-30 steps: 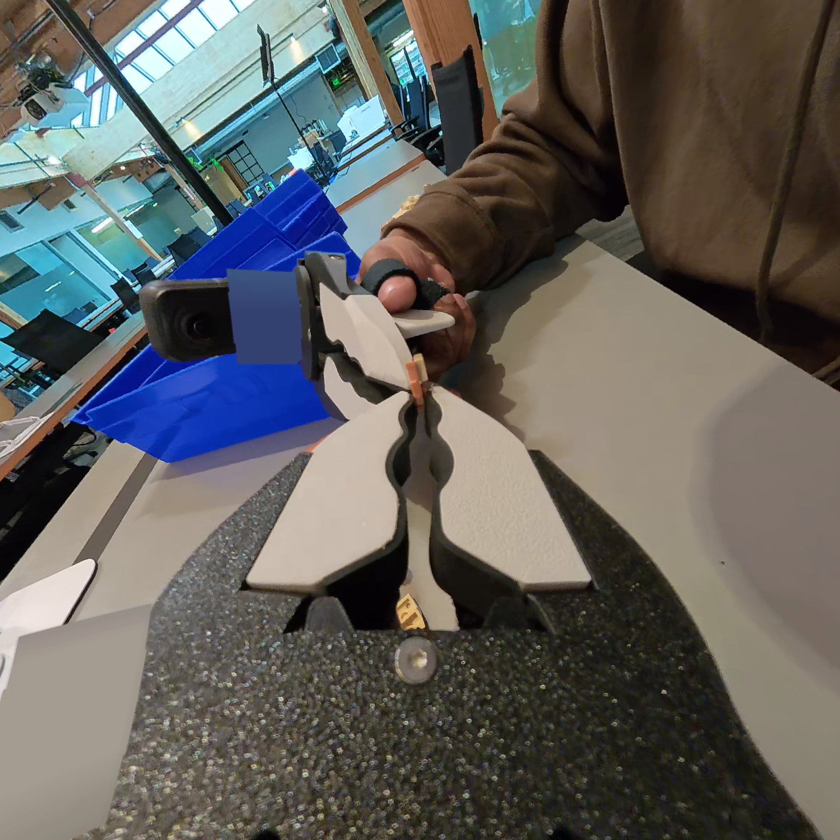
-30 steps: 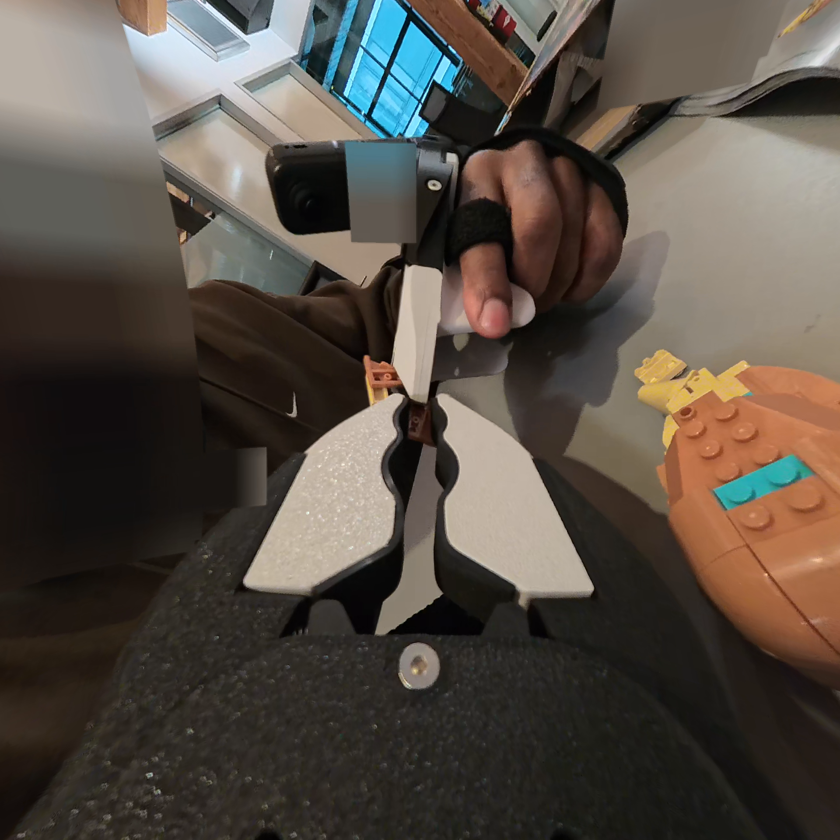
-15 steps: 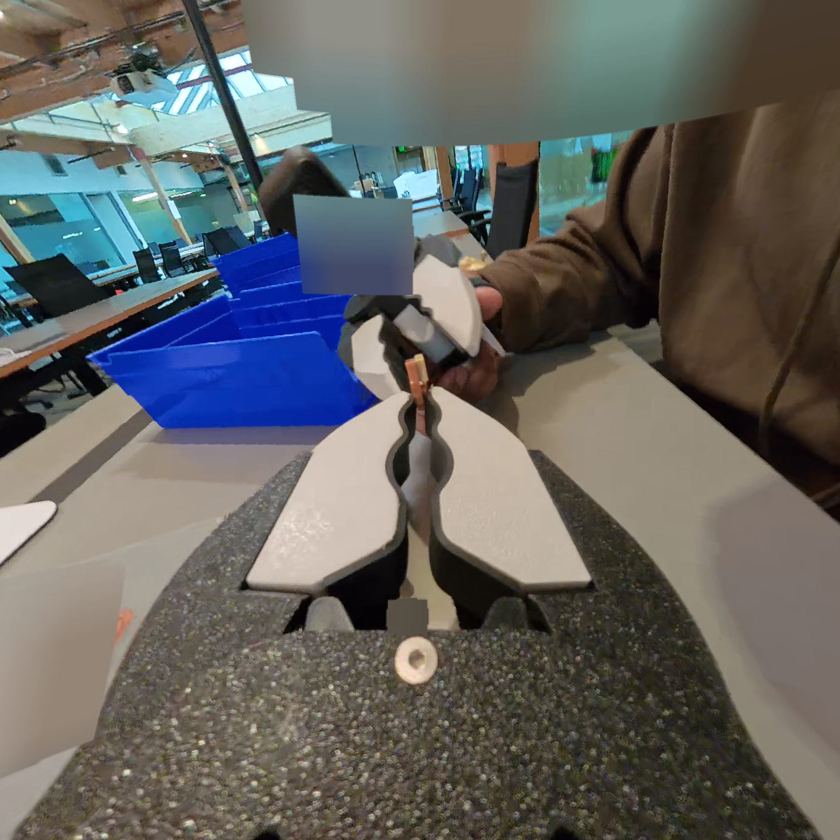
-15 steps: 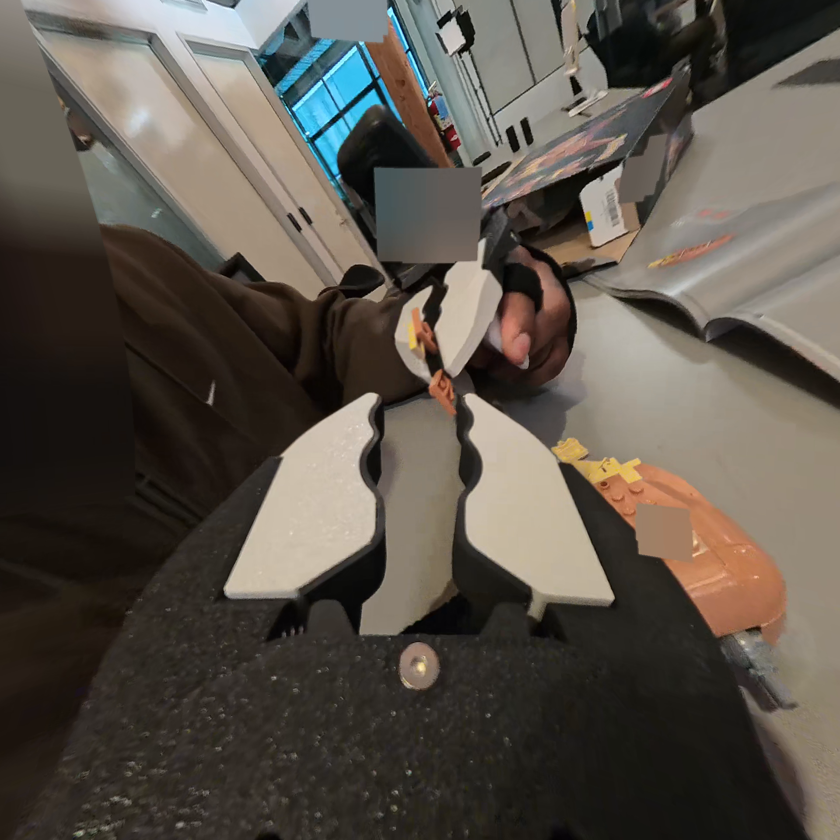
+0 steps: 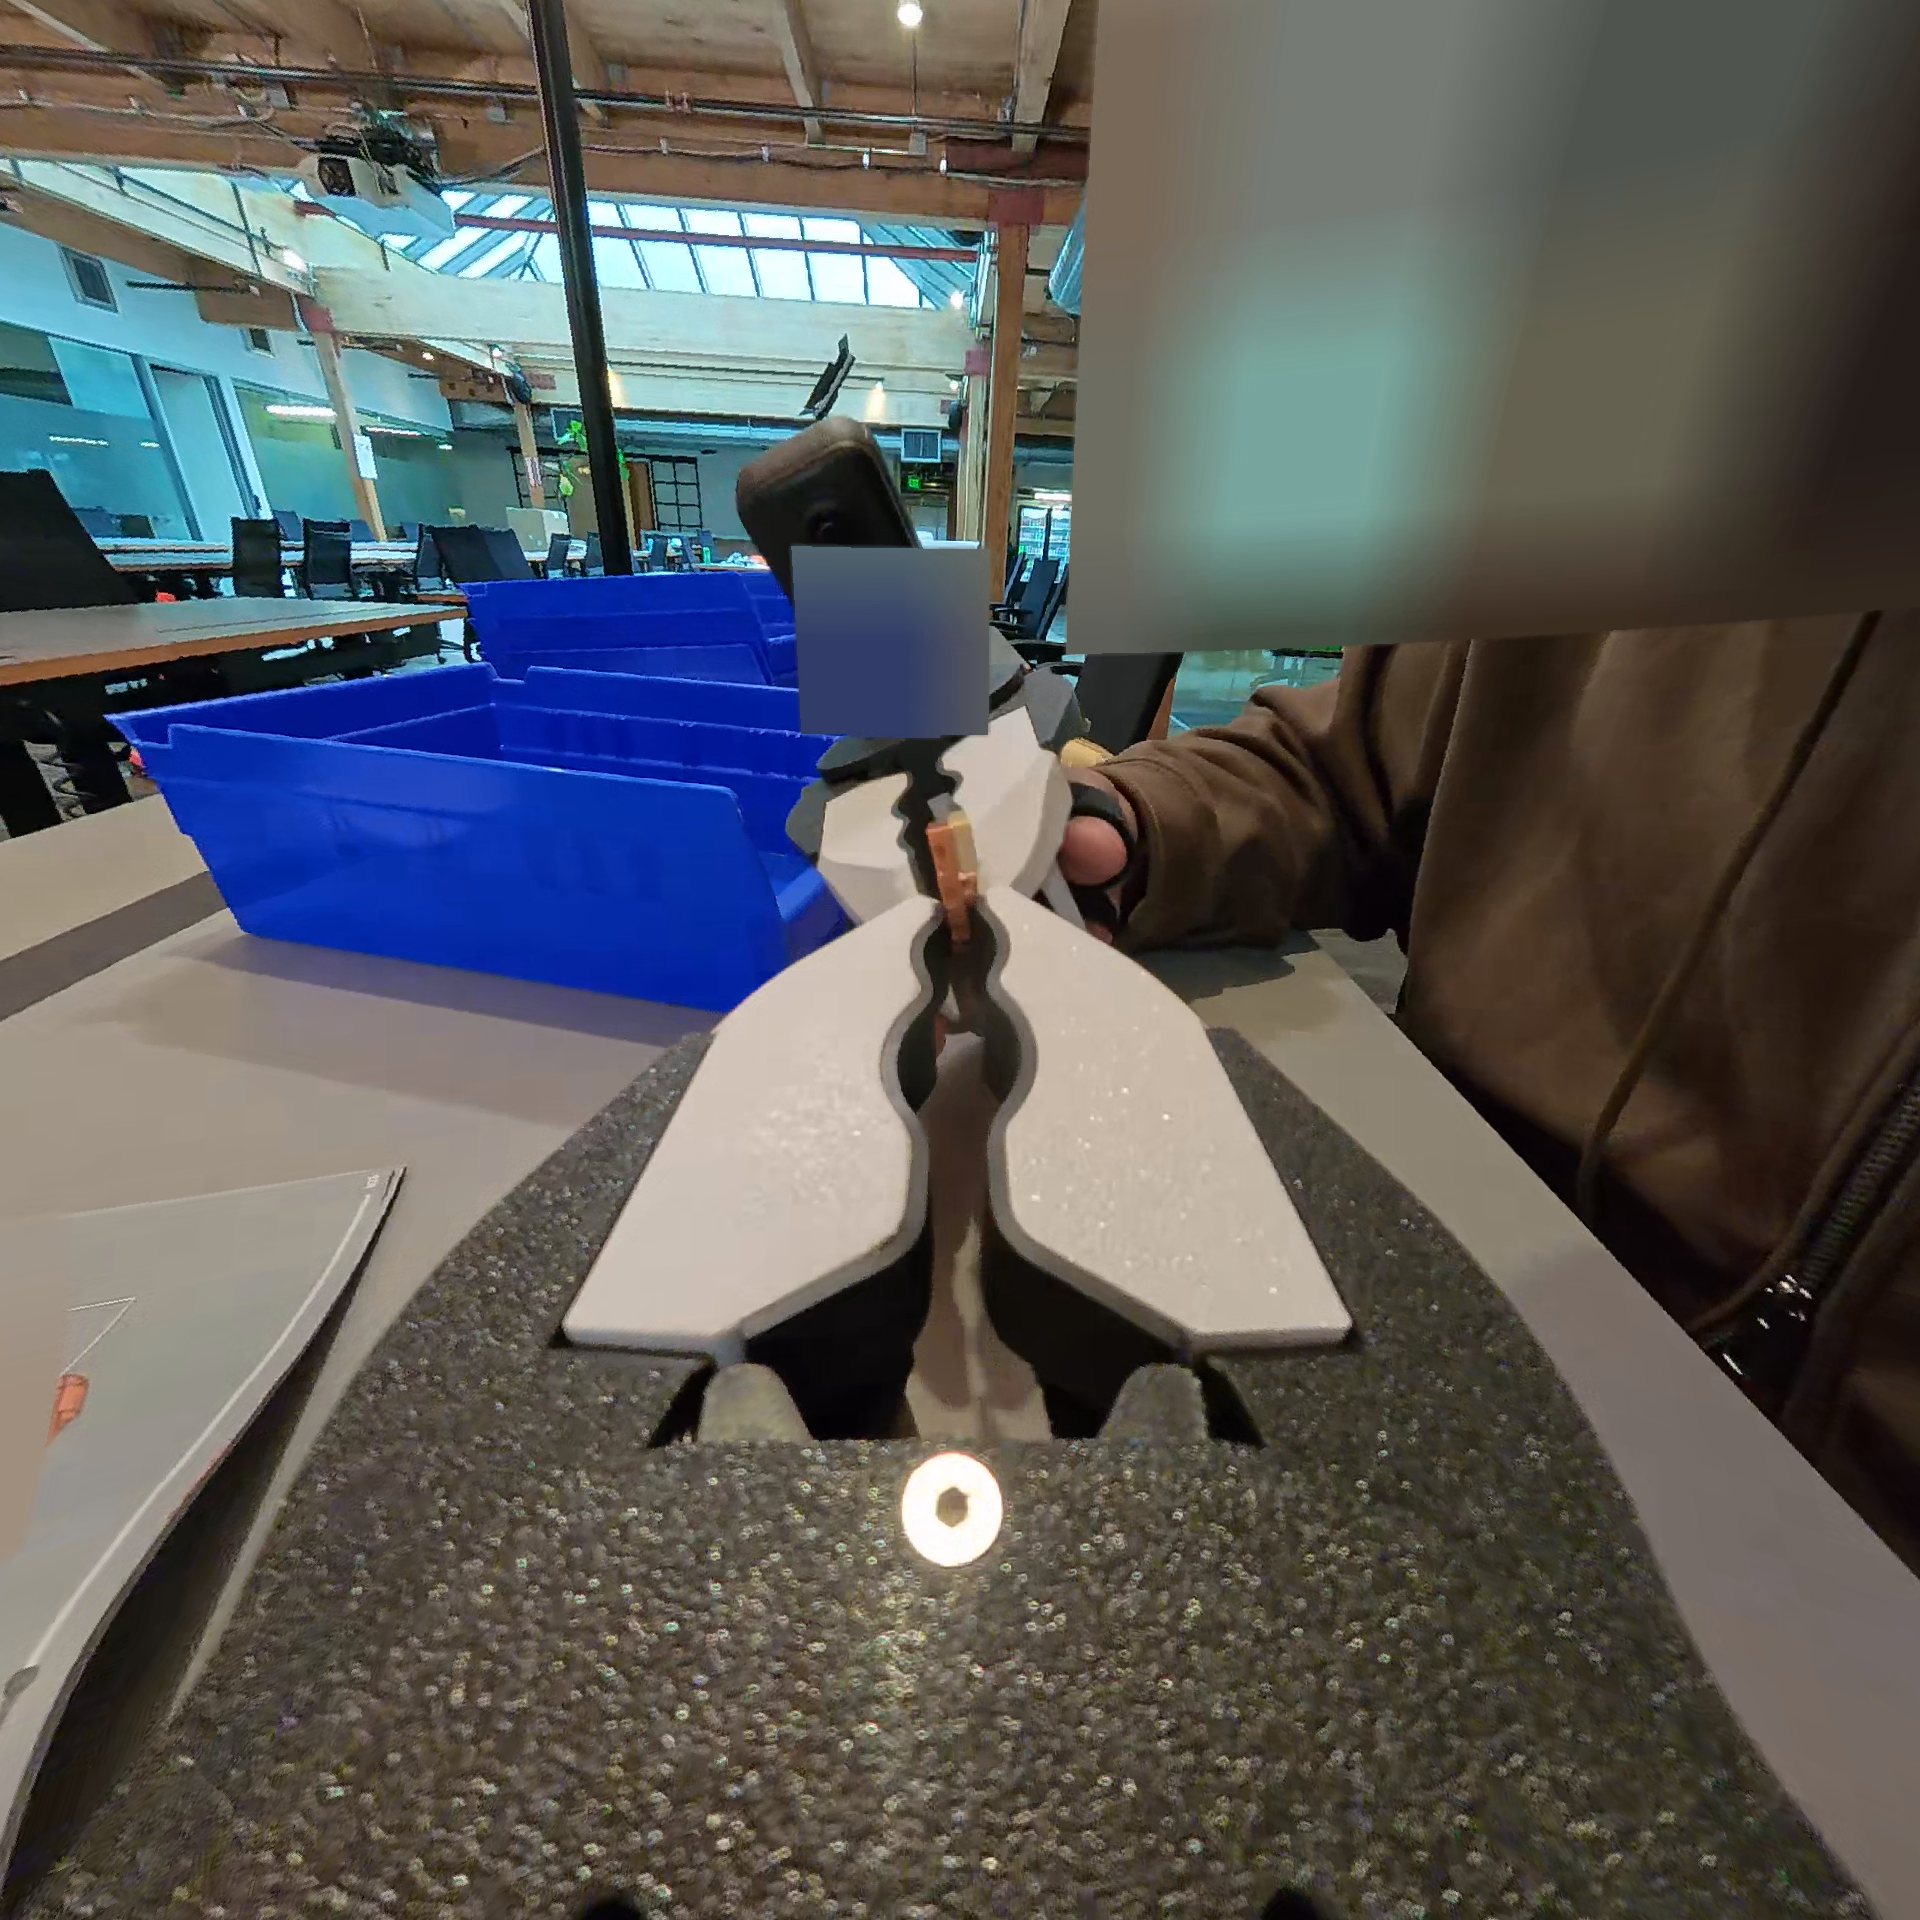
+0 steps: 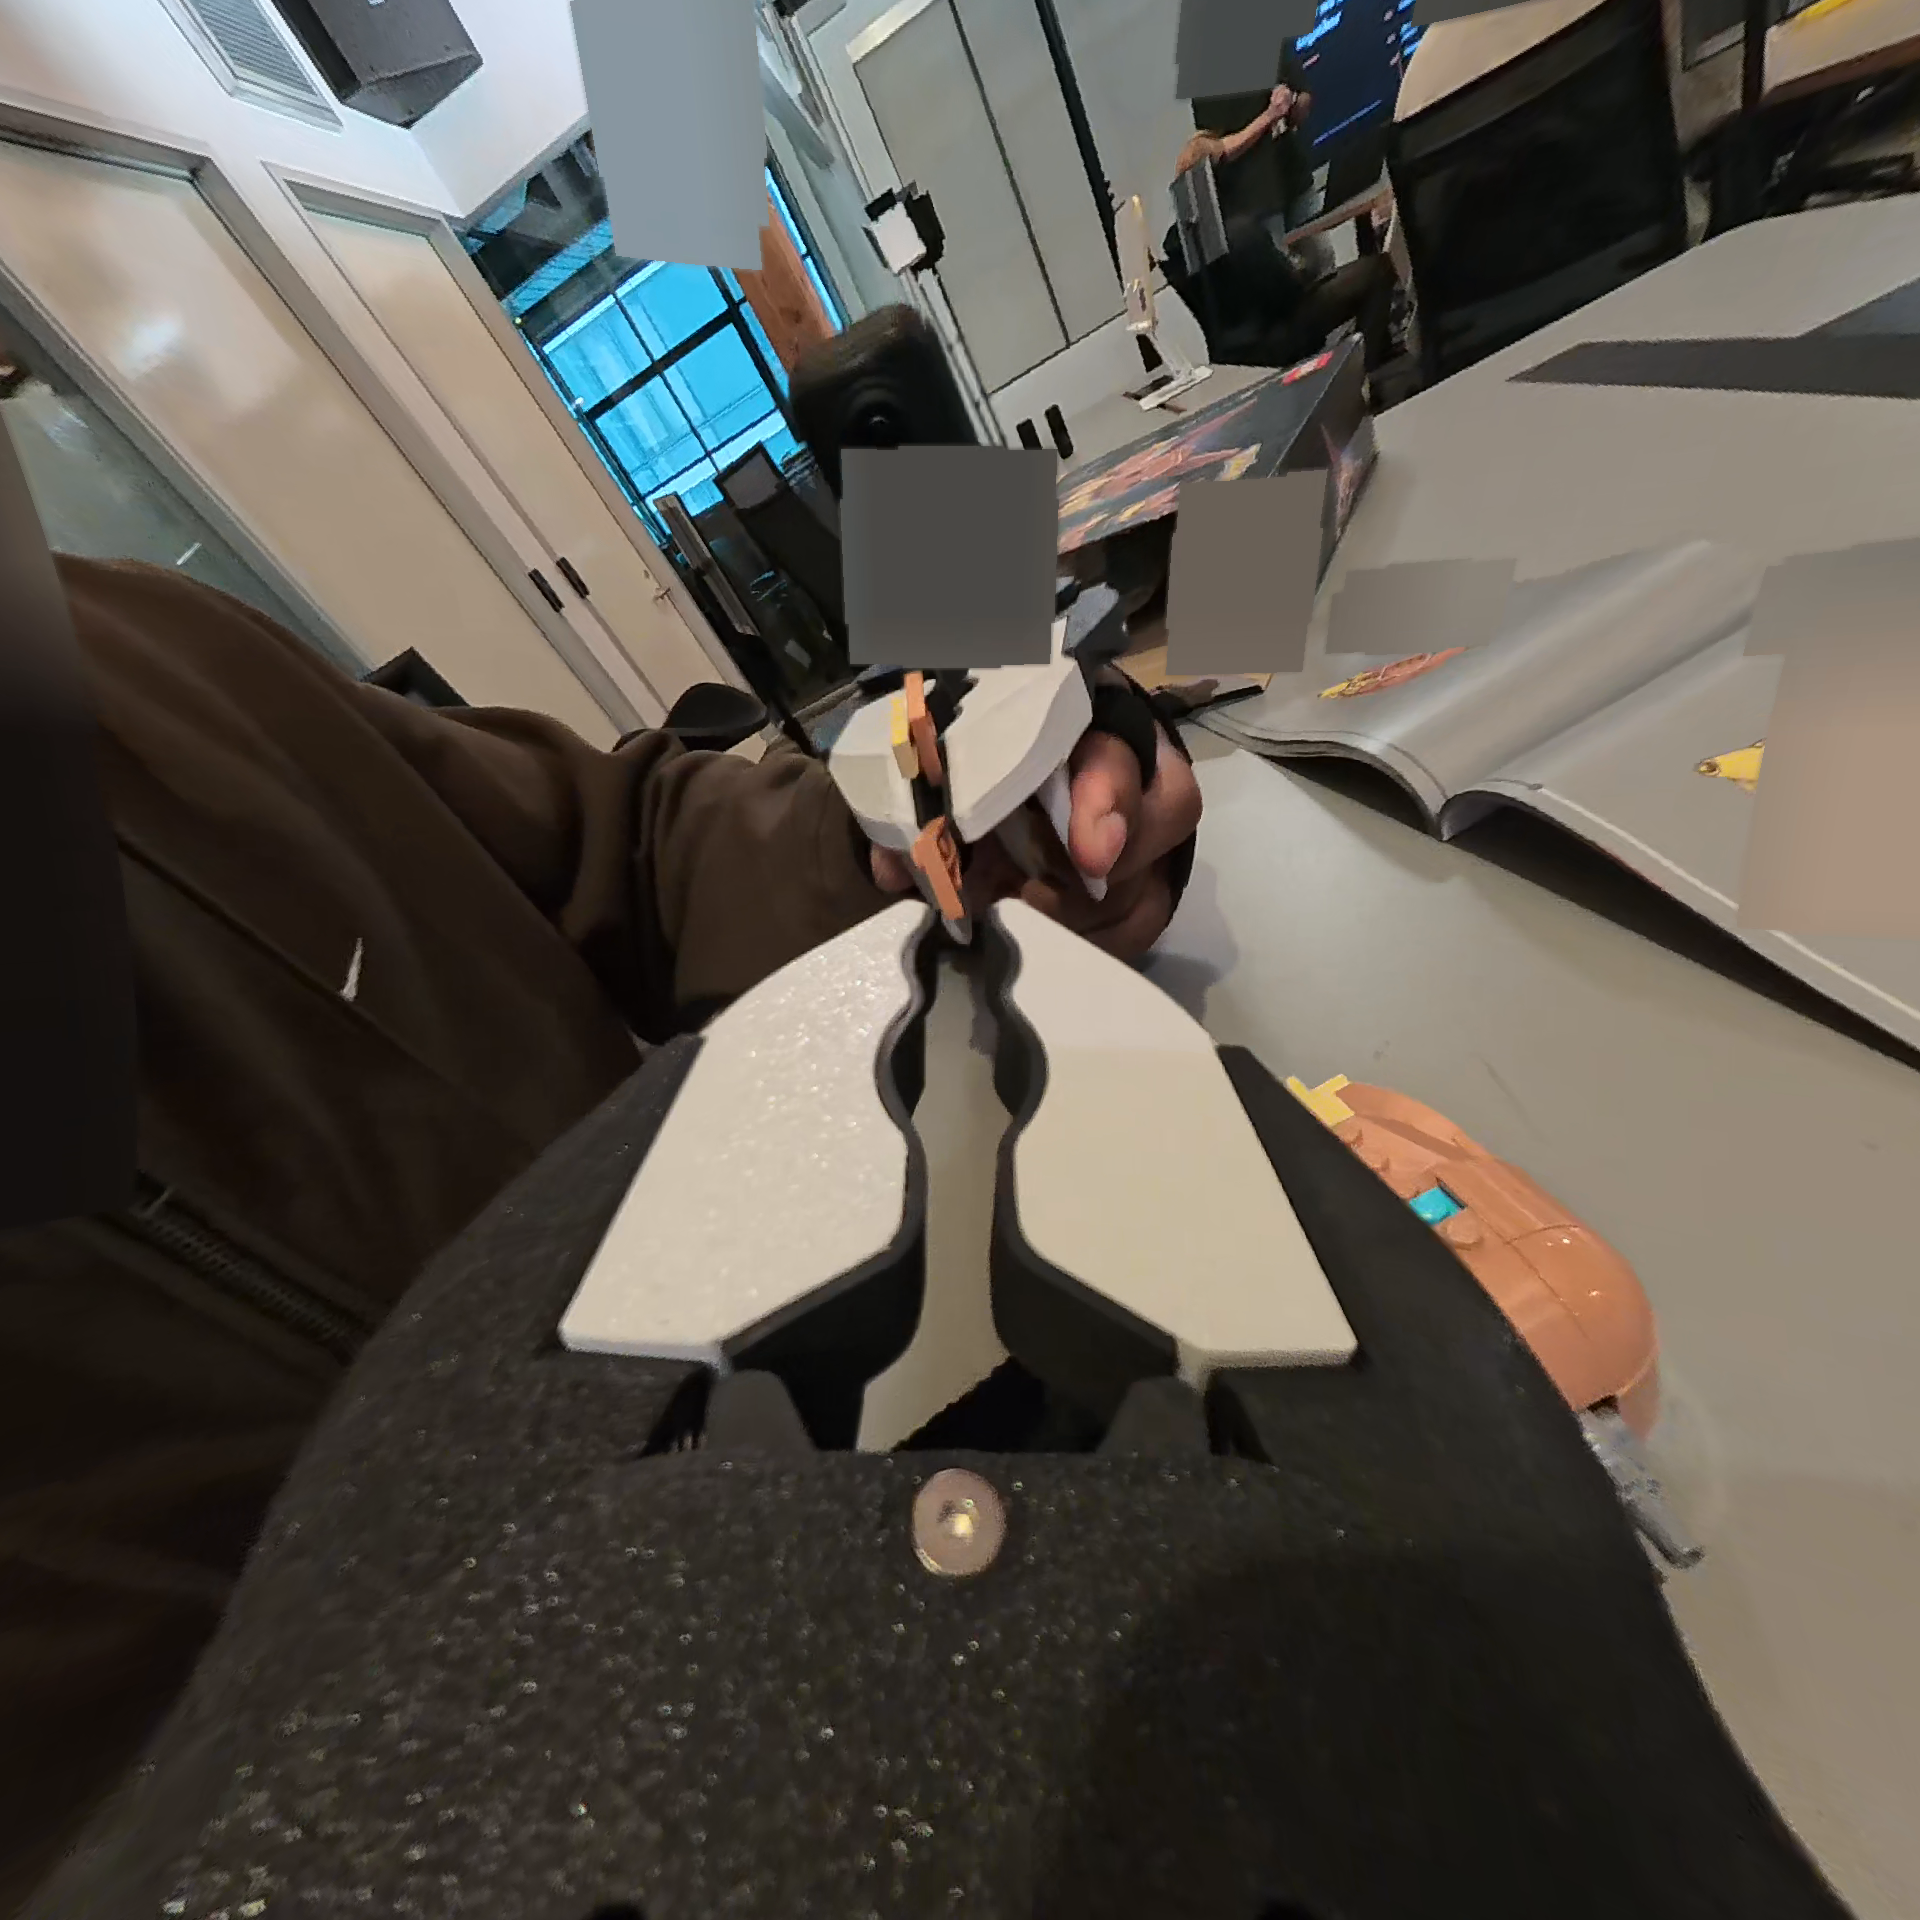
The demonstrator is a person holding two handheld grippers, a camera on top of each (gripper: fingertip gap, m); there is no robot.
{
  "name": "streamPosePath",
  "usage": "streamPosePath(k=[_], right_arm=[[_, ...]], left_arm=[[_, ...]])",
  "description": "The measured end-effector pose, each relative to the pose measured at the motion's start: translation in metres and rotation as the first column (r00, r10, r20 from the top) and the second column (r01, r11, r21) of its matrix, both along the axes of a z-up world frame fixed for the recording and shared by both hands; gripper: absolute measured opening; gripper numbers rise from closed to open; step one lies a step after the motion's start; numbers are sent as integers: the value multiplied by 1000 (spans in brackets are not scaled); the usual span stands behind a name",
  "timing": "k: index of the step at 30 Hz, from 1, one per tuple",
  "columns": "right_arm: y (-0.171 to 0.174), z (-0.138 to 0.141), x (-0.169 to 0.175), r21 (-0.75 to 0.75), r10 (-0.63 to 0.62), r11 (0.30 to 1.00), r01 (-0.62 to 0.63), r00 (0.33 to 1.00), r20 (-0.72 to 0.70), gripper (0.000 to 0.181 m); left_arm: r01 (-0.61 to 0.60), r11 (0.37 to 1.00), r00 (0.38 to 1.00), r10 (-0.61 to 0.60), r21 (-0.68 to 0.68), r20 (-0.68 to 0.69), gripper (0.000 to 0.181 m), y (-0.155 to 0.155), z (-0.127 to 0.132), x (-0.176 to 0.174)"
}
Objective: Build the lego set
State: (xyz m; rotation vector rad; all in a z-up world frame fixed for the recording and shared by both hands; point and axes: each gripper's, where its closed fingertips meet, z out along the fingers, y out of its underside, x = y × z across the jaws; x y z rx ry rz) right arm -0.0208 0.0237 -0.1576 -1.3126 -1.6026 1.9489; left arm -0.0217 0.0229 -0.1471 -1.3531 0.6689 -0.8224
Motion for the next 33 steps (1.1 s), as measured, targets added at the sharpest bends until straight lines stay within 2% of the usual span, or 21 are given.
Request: streamPosePath(k=[2,33], right_arm=[[2,4,0,-10,-13,1000,13,1000,-21,3],[0,12,1,-70,-24,997,18,996,-86,3]], left_arm=[[5,1000,1000,-5,-6,2,3,0,-1,1],[45,998,999,-45,-40,0,3,-2,-6,6]])
